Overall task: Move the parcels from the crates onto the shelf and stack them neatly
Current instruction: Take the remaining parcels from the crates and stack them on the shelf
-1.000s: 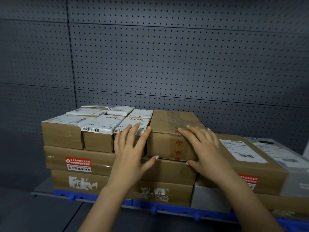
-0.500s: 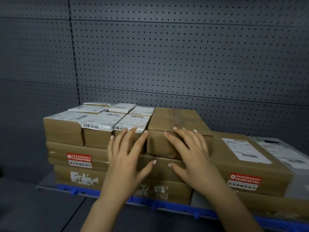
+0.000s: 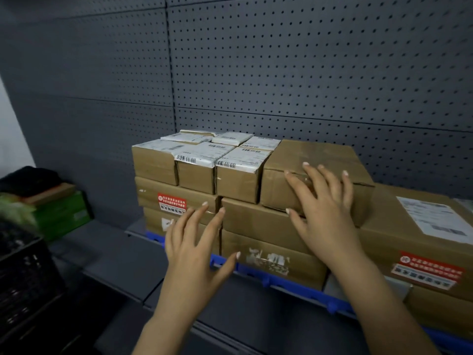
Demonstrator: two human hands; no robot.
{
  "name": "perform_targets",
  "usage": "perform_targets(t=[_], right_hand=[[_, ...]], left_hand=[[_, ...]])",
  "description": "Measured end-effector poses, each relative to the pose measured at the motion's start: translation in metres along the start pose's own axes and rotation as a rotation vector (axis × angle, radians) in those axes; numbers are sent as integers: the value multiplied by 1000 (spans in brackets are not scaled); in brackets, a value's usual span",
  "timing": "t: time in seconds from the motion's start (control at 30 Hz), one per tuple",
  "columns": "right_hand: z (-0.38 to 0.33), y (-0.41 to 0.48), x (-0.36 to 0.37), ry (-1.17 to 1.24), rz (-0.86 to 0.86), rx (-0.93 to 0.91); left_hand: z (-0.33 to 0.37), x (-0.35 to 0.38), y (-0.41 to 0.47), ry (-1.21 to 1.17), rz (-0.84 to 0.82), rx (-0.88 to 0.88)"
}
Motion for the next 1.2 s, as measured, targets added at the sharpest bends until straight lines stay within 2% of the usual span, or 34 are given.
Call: perform_targets(t=[0.37, 0.63, 0.87, 1.2], right_hand=[[-11, -8, -14, 140, 66, -78], [-82, -17, -12, 337, -19, -179], [-203, -1, -7, 547, -105, -308], [-466, 18, -12, 766, -173, -661]], left_hand=[[20, 3, 4, 4, -3, 26], [-13, -35, -17, 87, 49, -59], [-87, -113, -42, 202, 115, -157], [-229, -282, -131, 454, 251, -446]])
Point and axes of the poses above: each hand's wrist, its own y-axis towards the middle knuckle, its own x-axis out of the palm, z = x × y, the point moved 1 cm from there along y, towards the middle knuckle, and after that the axes turned 14 degrees about -y, right-handed, at the moved point
